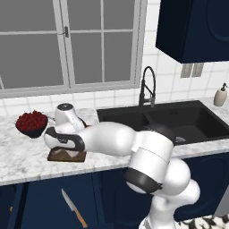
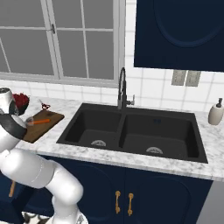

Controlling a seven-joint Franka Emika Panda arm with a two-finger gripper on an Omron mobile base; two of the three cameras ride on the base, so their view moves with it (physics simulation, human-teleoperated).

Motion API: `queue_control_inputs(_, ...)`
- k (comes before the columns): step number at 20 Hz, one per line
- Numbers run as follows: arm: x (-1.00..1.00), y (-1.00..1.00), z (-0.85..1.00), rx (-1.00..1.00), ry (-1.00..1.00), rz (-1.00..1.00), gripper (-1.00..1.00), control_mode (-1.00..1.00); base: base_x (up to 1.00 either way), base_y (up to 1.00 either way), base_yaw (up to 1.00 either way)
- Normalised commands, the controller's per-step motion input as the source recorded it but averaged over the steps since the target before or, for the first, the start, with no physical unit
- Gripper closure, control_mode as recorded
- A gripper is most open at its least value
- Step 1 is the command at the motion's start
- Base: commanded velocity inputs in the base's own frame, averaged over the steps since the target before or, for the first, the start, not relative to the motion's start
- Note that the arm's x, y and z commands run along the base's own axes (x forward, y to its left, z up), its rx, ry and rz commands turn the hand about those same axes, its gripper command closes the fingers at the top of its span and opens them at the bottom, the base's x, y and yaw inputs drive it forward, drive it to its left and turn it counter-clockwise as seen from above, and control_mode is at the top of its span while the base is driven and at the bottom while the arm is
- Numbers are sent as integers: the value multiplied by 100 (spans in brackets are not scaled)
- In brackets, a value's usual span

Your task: Place the appropriate cutting tool for cutting the carrot skin on the cutting board.

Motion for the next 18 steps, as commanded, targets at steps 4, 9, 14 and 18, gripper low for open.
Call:
queue_control_inputs(4, 31, -9, -37, 0, 5, -4, 100, -100, 0, 0, 0)
queue_control_inputs(9, 35, -9, -36, 0, 1, -4, 100, -100, 0, 0, 0)
queue_control_inputs(14, 27, -4, -32, 0, 0, -2, 100, -100, 0, 0, 0)
queue_control_inputs(18, 16, 0, -42, 0, 0, -1, -100, -100, 0, 0, 0)
